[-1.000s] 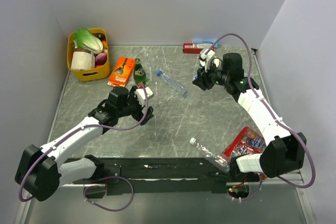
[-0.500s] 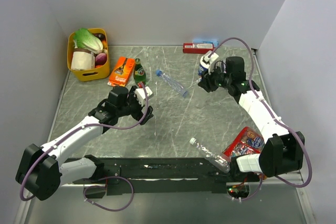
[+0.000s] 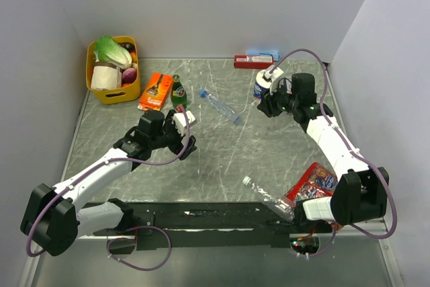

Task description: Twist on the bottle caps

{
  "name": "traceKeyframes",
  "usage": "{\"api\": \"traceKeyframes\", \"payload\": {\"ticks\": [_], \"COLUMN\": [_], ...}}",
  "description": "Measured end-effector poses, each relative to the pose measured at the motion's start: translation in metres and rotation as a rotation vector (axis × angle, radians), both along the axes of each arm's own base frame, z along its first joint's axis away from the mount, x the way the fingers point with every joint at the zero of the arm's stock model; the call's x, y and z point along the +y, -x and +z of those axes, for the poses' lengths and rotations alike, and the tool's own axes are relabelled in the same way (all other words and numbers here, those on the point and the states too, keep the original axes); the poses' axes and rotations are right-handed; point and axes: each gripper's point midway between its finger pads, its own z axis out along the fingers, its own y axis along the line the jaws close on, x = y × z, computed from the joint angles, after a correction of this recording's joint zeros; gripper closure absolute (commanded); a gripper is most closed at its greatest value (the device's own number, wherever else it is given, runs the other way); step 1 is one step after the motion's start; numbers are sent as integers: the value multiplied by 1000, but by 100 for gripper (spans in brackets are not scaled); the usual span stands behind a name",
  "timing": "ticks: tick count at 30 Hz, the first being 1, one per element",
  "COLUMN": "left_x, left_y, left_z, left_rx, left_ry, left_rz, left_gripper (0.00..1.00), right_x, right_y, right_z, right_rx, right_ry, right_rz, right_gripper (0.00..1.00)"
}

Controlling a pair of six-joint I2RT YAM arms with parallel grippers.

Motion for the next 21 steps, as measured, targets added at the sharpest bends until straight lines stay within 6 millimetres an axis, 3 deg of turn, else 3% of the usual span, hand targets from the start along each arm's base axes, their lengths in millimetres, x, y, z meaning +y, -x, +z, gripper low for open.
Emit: {"api": "traceKeyframes", "payload": {"ticks": [6,12,21], "left_x": [0,-1,-2], "left_y": [0,0,0], "left_z": [0,0,-1], "left_rx": [1,1,4], "left_ry": [2,1,5], "left_rz": [-3,-4,-10], "left_gripper": [4,4,4], "right_x": [-2,-8,-14], "right_y": [-2,-6,-9], "right_z": [-1,-2,-3], "right_rx": [-3,4,8], "right_ry": [4,0,6], "right_rz": [-15,-64,-103], "right_gripper": [58,43,36]}}
